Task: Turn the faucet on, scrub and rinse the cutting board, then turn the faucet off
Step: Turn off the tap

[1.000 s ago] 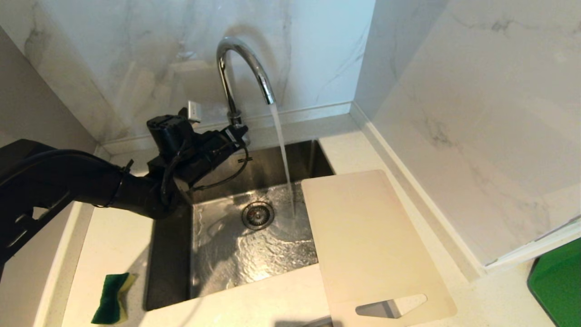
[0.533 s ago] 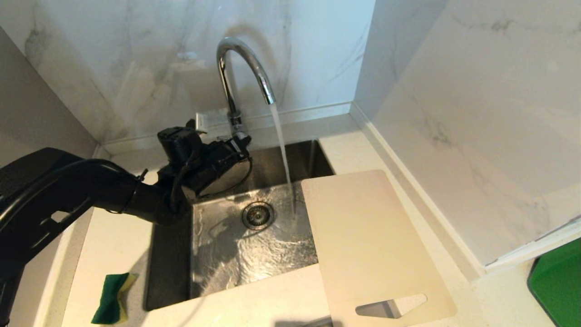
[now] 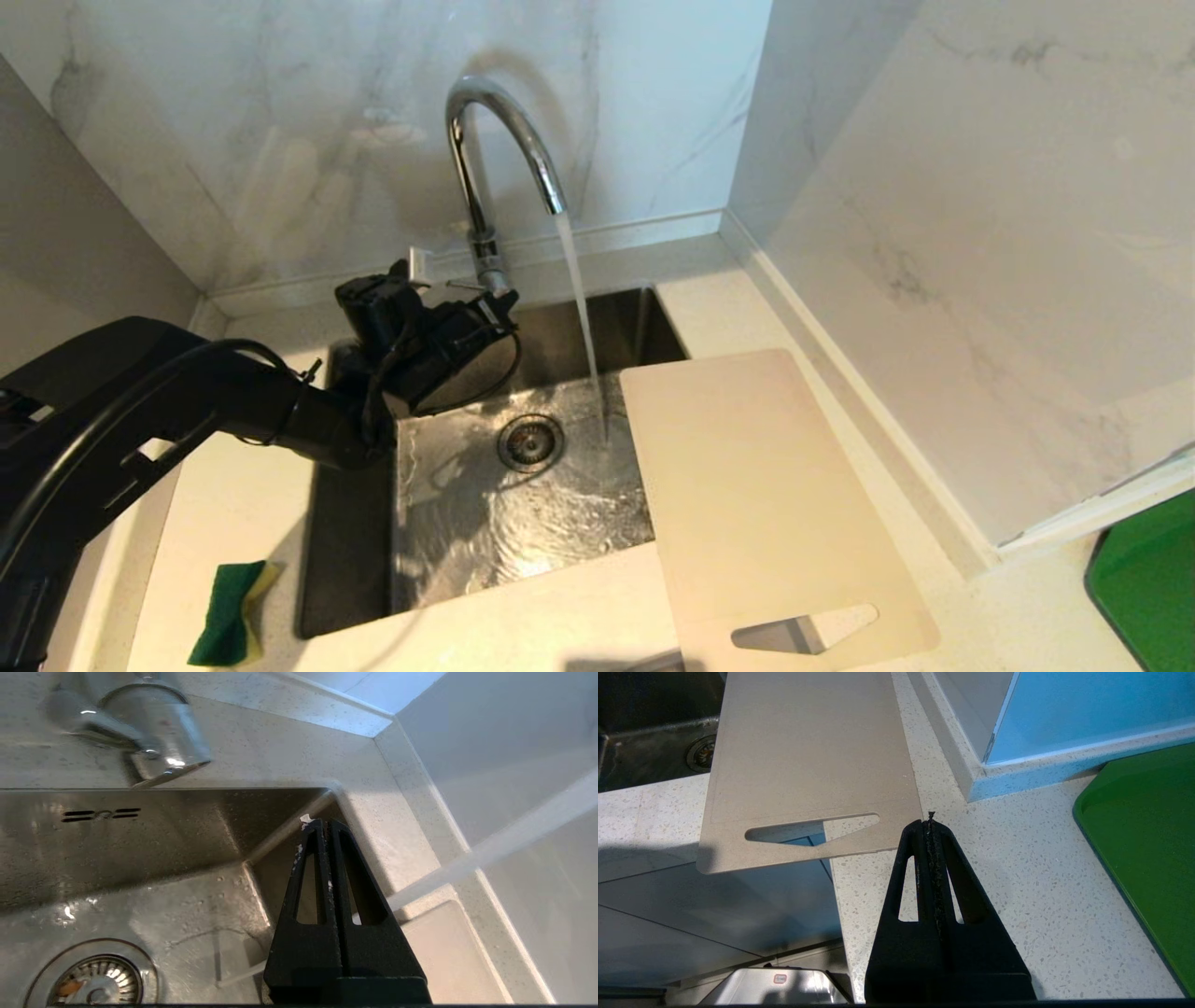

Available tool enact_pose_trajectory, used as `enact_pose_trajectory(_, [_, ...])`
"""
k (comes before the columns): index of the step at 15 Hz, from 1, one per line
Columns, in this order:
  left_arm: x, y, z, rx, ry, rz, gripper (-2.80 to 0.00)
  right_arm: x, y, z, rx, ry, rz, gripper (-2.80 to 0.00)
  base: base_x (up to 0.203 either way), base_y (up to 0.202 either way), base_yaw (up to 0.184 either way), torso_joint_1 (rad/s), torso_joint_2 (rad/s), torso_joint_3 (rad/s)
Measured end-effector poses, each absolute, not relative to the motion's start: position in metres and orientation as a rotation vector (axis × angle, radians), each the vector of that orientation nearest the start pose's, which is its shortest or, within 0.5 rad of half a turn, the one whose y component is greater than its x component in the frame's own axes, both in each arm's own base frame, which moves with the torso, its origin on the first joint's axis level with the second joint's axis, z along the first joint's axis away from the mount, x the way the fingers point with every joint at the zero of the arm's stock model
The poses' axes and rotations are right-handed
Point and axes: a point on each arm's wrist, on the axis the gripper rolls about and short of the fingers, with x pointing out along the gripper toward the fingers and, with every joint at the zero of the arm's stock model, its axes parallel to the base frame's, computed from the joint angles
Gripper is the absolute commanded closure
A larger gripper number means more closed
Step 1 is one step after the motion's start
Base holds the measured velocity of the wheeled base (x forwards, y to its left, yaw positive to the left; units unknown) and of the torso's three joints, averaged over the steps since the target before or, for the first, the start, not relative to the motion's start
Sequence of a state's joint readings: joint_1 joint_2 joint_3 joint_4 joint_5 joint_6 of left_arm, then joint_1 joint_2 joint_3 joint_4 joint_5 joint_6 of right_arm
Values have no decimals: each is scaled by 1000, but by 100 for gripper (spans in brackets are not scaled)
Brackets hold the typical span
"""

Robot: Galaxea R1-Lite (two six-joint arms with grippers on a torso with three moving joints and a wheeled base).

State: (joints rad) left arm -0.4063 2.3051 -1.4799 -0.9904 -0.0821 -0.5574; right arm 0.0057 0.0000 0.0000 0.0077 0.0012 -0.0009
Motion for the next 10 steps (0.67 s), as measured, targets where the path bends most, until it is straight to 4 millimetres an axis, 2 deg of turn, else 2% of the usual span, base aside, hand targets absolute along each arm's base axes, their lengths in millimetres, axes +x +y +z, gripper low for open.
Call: enact_pose_trajectory(10, [451,-185,159,-575,-42,-521,0,-23,0,75,-1,8,7,0,0,0,0,0,0,0])
